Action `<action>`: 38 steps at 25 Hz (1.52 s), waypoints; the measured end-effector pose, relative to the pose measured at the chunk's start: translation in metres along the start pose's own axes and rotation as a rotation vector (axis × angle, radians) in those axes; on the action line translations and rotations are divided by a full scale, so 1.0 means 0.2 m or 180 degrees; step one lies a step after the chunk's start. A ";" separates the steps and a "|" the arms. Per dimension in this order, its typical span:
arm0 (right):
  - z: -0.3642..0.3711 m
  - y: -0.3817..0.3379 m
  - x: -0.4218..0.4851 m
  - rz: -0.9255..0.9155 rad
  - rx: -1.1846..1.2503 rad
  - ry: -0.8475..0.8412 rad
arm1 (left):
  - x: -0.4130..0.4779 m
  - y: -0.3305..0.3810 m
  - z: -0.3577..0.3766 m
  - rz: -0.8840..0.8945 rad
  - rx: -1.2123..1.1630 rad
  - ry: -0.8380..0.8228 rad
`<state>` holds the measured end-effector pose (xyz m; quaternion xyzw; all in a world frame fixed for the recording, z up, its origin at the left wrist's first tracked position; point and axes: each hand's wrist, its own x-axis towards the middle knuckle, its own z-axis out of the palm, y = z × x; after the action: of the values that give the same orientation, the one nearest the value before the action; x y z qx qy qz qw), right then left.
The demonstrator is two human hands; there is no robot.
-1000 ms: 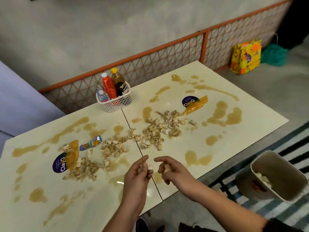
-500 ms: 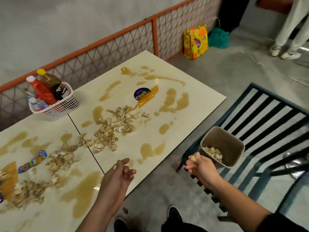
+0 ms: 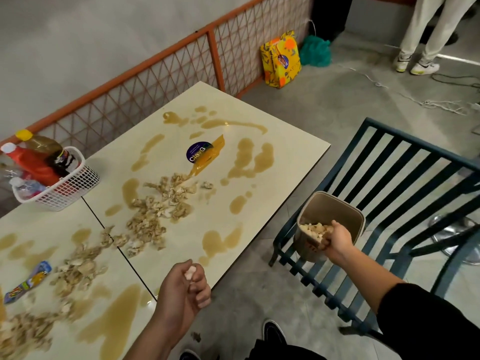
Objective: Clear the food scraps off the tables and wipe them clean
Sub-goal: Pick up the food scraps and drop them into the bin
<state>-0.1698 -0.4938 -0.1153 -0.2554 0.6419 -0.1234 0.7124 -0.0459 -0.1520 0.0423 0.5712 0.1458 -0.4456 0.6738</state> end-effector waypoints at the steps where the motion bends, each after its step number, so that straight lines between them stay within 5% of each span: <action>1: 0.00 -0.02 0.04 0.0023 0.0128 -0.0012 | 0.01 -0.01 -0.01 -0.0009 -0.0030 -0.0029; 6: -0.01 -0.05 0.19 0.0277 0.0325 -0.0200 | 0.04 -0.06 -0.01 0.0108 0.0177 0.0094; 9: 0.02 -0.02 0.08 0.0631 0.0187 -0.0387 | 0.07 -0.10 -0.01 0.0373 0.1012 0.0163; 16: 0.29 0.26 -0.68 0.0465 -0.1321 -0.2774 | 0.05 -0.13 0.12 0.1275 0.2662 0.0255; 19: 0.36 0.29 -0.87 0.0268 -0.1417 -0.3113 | 0.07 -0.13 0.14 0.1856 0.3405 0.0652; 25: 0.32 0.29 -0.92 -0.0290 -0.1721 -0.2994 | 0.08 -0.17 0.15 0.2638 0.3416 0.0592; 30: 0.27 0.39 -0.85 -0.0416 -0.1483 -0.2696 | 0.09 -0.18 0.18 0.2356 0.3518 0.0451; 38: 0.00 0.18 -0.27 -0.0371 -0.0812 -0.0469 | 0.07 -0.19 0.10 0.1745 0.2996 0.0424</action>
<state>-0.1835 -0.4370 -0.0888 -0.3890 0.5825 -0.0630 0.7109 -0.0741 -0.1742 0.0147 0.8549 -0.1811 -0.2337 0.4262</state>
